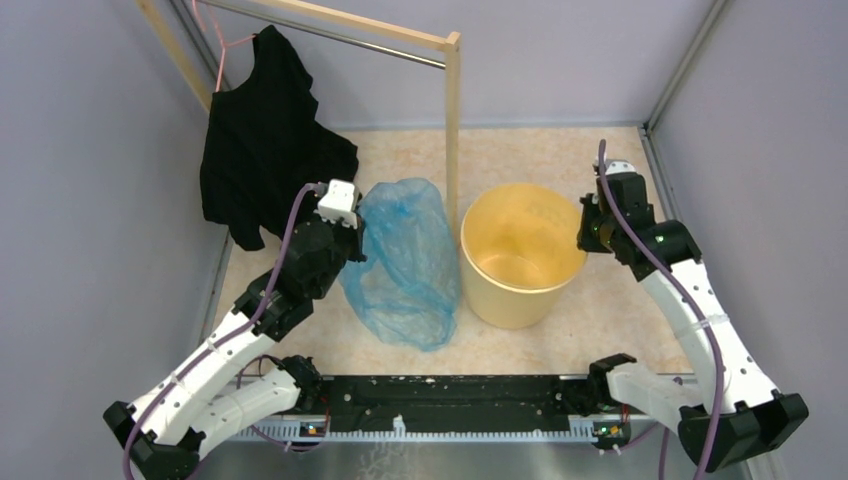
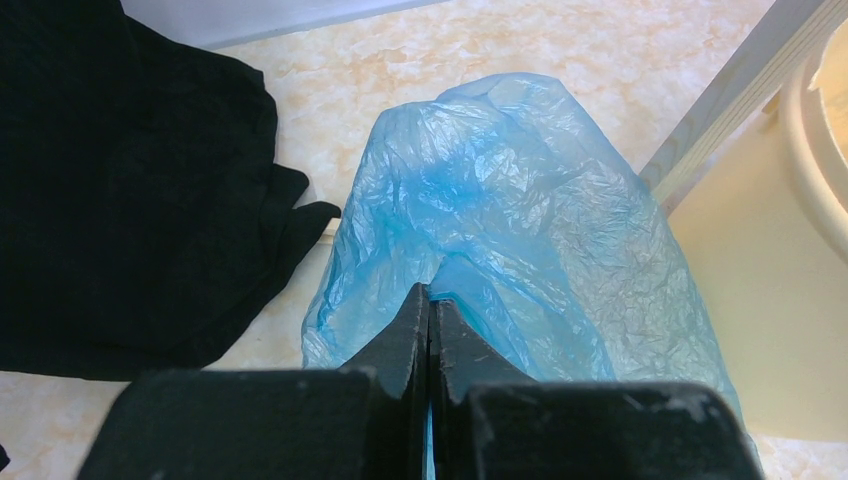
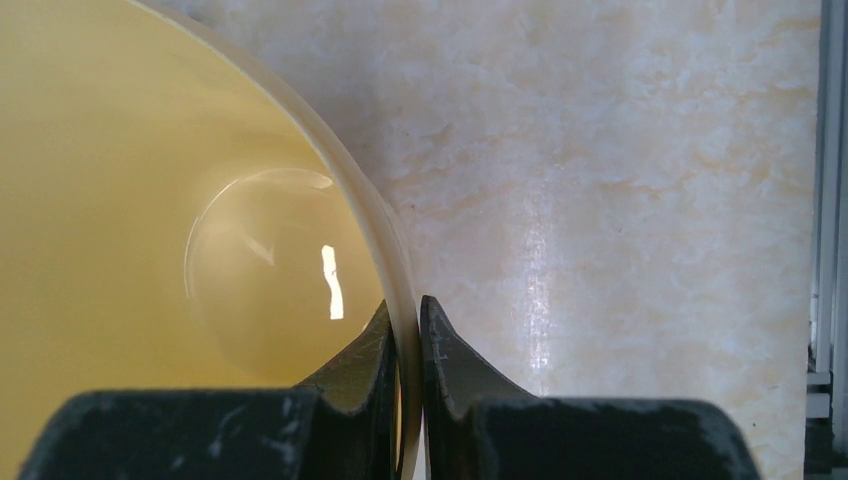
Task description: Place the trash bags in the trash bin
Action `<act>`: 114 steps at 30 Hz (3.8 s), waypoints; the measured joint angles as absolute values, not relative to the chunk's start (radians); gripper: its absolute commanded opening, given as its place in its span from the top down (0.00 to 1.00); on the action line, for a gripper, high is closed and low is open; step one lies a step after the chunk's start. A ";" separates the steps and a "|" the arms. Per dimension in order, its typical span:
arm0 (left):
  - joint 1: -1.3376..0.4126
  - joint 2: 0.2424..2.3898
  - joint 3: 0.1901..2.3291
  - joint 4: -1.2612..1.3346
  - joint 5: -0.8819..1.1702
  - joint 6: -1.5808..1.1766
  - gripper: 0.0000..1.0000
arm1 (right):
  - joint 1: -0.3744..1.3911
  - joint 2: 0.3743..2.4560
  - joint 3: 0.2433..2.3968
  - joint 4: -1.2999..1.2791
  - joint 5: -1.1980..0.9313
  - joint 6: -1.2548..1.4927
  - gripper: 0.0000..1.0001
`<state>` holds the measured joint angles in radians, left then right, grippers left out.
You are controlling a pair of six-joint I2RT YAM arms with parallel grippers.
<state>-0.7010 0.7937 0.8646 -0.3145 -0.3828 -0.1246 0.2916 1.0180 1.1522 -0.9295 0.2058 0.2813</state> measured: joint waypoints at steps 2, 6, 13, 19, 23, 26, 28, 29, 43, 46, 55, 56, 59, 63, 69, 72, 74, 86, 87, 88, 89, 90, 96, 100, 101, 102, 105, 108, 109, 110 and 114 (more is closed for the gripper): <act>-0.701 0.794 0.863 -0.315 -0.383 -0.125 1.00 | 0.292 1.011 1.152 -0.937 0.219 0.281 0.90; -0.701 0.794 0.862 -0.315 -0.383 -0.125 1.00 | 0.292 0.987 1.150 -0.948 0.221 0.281 0.48; -0.701 0.795 0.862 -0.314 -0.383 -0.125 1.00 | 0.292 0.953 1.182 -0.986 0.159 0.242 0.25; -0.701 0.799 0.862 -0.314 -0.383 -0.125 1.00 | 0.301 0.912 1.330 -1.037 0.089 0.212 0.25; -0.701 0.803 0.862 -0.315 -0.383 -0.125 1.00 | 0.350 0.904 1.436 -1.035 0.028 0.204 0.25; -0.701 0.800 0.862 -0.315 -0.383 -0.133 1.00 | 0.464 0.908 1.464 -0.991 -0.004 0.213 0.25; -0.701 0.790 0.862 -0.316 -0.382 -0.141 1.00 | 0.571 0.930 1.465 -0.958 0.003 0.224 0.24; -0.701 0.780 0.862 -0.318 -0.382 -0.147 1.00 | 0.644 0.958 1.470 -0.942 0.021 0.232 0.24; -0.701 0.709 1.206 -0.617 -0.333 -0.252 1.00 | 1.137 1.322 1.476 -0.595 0.194 0.240 0.27; -0.701 0.707 1.277 -0.679 -0.314 -0.269 1.00 | 1.228 1.352 1.470 -0.500 0.268 0.236 0.27; -0.701 0.797 1.394 -0.800 -0.234 -0.322 1.00 | 1.424 1.489 1.439 -0.333 0.616 0.228 0.24; -0.701 0.806 1.400 -0.807 -0.228 -0.324 1.00 | 1.436 1.509 1.439 -0.327 0.654 0.227 0.23; -0.701 0.837 1.428 -0.832 -0.214 -0.332 1.00 | 1.466 1.563 1.440 -0.317 0.766 0.210 0.22; -0.701 0.861 1.452 -0.843 -0.198 -0.339 1.00 | 1.496 1.638 1.460 -0.315 0.927 0.185 0.22; -0.701 0.859 1.459 -0.845 -0.197 -0.342 1.00 | 1.498 1.718 1.473 -0.221 1.152 0.077 0.34; -0.701 0.852 1.459 -0.852 -0.197 -0.342 1.00 | 1.498 1.720 1.471 -0.165 1.158 0.024 0.85; -0.701 0.846 1.459 -0.859 -0.198 -0.340 0.97 | 1.498 1.718 1.458 -0.091 1.156 -0.018 1.00; -0.701 0.802 1.459 -0.884 -0.201 -0.258 0.02 | 1.360 1.444 1.316 -0.037 0.791 0.096 1.00; -0.701 0.797 1.459 -0.884 -0.197 -0.252 0.01 | 1.329 1.405 1.311 -0.043 0.748 0.129 1.00; -0.701 0.791 1.459 -0.884 -0.188 -0.251 0.01 | 1.299 1.367 1.310 -0.048 0.712 0.161 1.00; -0.701 0.785 1.459 -0.883 -0.178 -0.249 0.01 | 1.274 1.333 1.310 -0.051 0.681 0.188 1.00; -0.701 0.777 1.459 -0.883 -0.167 -0.248 0.01 | 1.259 1.307 1.311 -0.053 0.658 0.210 1.00; -0.701 0.753 1.462 -0.881 -0.044 -0.234 0.01 | 1.234 1.266 1.313 -0.093 0.546 0.284 1.00; -0.701 0.769 1.459 -0.881 0.058 -0.234 0.01 | 1.208 1.276 1.313 -0.131 0.493 0.304 1.00; -0.701 0.774 1.452 -0.875 0.084 -0.234 0.02 | 1.203 1.279 1.314 -0.136 0.483 0.309 1.00; -0.701 0.778 1.443 -0.870 0.108 -0.234 0.04 | 1.199 1.283 1.315 -0.141 0.471 0.312 1.00; -0.701 0.795 1.407 -0.862 0.163 -0.234 0.05 | 1.193 1.294 1.317 -0.153 0.441 0.319 1.00; -0.701 0.825 1.385 -0.861 0.184 -0.235 0.06 | 1.193 1.298 1.317 -0.167 0.419 0.321 1.00; -0.701 0.838 1.382 -0.861 0.191 -0.235 0.08 | 1.193 1.298 1.317 -0.170 0.413 0.324 1.00; -0.701 0.846 1.380 -0.860 0.197 -0.235 0.11 | 1.193 1.298 1.317 -0.170 0.411 0.325 1.00; -0.701 0.876 1.366 -0.851 0.243 -0.233 0.35 | 1.188 1.298 1.317 -0.173 0.397 0.325 1.00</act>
